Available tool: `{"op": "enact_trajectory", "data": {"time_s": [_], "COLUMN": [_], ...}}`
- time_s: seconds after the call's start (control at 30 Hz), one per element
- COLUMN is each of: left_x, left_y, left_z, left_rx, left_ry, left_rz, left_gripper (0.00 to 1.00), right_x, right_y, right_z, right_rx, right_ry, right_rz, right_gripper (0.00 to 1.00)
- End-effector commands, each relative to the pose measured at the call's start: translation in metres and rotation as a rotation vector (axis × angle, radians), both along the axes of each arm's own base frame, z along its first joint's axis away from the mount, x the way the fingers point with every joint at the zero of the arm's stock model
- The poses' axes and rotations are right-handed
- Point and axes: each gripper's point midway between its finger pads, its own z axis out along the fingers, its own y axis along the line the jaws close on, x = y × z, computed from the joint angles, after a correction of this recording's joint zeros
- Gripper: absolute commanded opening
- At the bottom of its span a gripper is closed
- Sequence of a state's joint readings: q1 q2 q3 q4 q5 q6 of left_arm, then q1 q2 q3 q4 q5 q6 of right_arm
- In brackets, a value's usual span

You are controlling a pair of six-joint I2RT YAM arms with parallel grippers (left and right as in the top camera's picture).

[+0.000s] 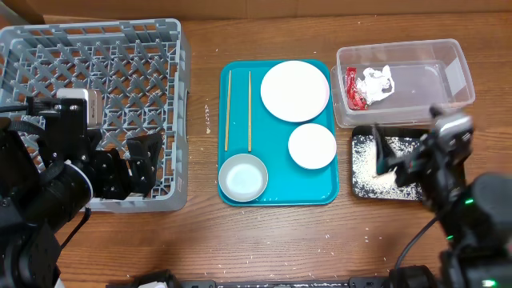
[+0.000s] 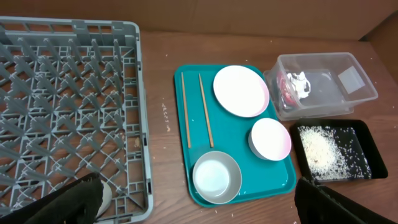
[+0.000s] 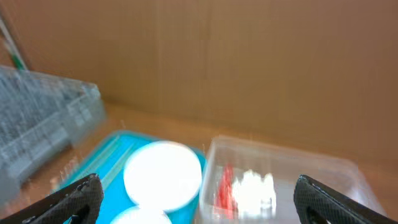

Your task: Sort waste into correct bins and load items into the dishwasher

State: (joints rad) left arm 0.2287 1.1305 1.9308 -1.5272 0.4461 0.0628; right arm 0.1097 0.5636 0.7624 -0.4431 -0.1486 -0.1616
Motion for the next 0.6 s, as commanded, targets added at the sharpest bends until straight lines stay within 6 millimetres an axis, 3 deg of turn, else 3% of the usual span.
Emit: {"op": "enact_trajectory", "data": {"time_s": [0.0,0.33,0.57], "left_x": [-0.002,-0.002,-0.002], "left_y": [-0.003,-0.003,-0.003], "left_z": [0.004,0.004,0.004], "left_rx": [0.012,0.012,0.012], "left_ry": [-0.022,-0.022,-0.022], "left_rz": [-0.027,-0.027,-0.027], "left_gripper": [1.00,1.00,1.00], "right_x": [-0.015,-0.023,-0.019], "right_y": [-0.007,-0.008,-0.008], "right_z": [-0.041,-0.117,-0.133], "right_rx": [-0.013,0.005,0.010], "right_ry": [-0.017,-0.174,-0.220], "right_rz": [-0.026,-0.027,-0.030], "right_gripper": [1.00,1.00,1.00]}}
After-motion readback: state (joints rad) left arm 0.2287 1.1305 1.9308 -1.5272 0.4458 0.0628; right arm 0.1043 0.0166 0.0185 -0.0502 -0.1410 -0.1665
